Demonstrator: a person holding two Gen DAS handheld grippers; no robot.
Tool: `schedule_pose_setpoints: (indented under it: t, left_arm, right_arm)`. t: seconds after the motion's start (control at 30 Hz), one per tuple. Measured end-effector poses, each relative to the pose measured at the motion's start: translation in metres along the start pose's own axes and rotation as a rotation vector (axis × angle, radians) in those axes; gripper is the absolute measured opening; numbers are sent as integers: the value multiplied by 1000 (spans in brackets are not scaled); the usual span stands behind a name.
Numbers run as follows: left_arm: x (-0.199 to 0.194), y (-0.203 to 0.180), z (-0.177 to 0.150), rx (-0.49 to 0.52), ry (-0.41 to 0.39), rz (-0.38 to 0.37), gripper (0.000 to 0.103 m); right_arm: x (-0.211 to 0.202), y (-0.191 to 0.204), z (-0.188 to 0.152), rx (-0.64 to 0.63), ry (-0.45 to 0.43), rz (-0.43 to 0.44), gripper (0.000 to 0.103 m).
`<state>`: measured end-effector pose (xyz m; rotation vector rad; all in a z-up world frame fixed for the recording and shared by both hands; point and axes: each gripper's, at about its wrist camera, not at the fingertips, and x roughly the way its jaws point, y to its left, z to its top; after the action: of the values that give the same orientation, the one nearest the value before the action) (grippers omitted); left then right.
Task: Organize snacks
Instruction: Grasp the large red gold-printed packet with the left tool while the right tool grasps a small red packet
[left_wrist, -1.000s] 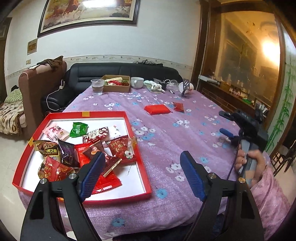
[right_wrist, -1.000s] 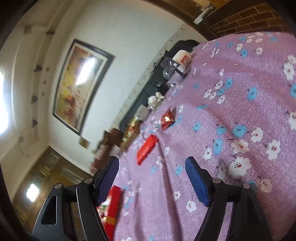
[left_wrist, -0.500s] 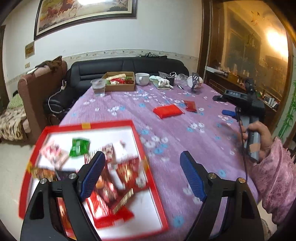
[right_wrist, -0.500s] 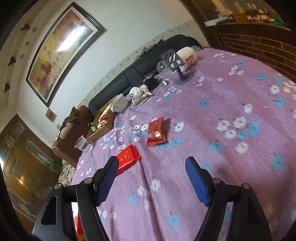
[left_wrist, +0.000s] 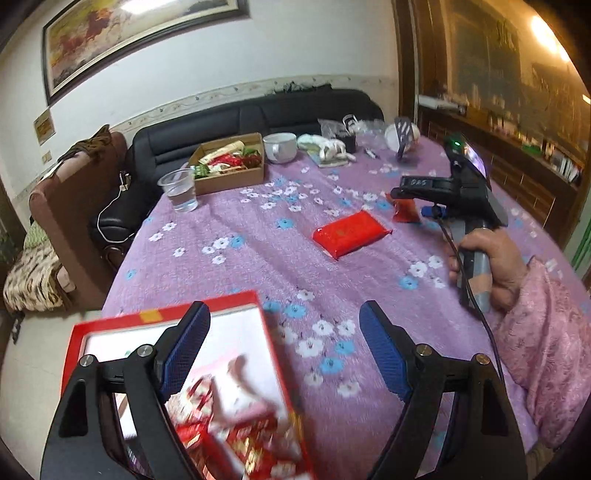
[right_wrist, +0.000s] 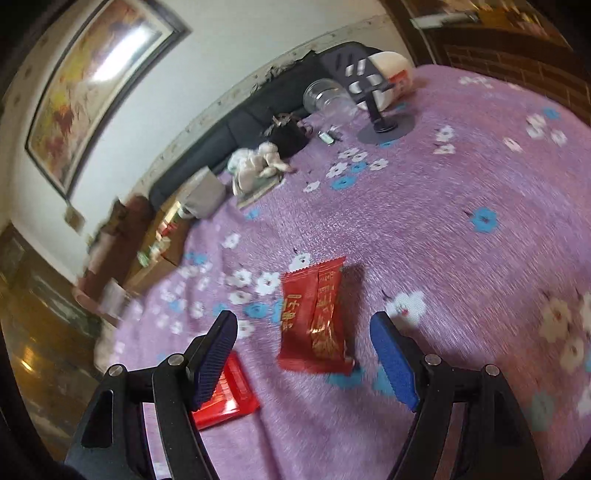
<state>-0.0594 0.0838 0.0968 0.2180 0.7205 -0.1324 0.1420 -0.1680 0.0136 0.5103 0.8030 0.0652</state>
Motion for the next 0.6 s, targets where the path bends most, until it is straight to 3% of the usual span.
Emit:
schedule_pose_setpoints:
  t: [0.07,0.1,0.13,0.17,0.3,0.4,0.5,0.6]
  left_arm:
    - [21,-13,7,52,20,21,83]
    - [29,-19,11,74,28,27,83]
    - [40,-25,15,96,36,35,83]
    - [51,-31,20,118,45,45,83]
    - [85,-53,43,199,28,73,83]
    - [106,-64,58,254,21,27,83]
    - [129,-76,65,357,62,-30,83]
    - [154,-86,65,487,125,-35,83]
  right_arm:
    - [10,8,-5,-106,2,-64,73]
    - [11,11,-6,-134,7,-92,66]
    - [12,10,-7,-149,20,-108,47]
    - [11,7,-5,-143,18,-114,39]
    - [6,-4,-1,-143,24,-149,38]
    - [1,-17,6,-46,42,-101,38]
    - [0,-29,11,41,65,-40,38]
    - [-1,-35,13,82,73,-15,38]
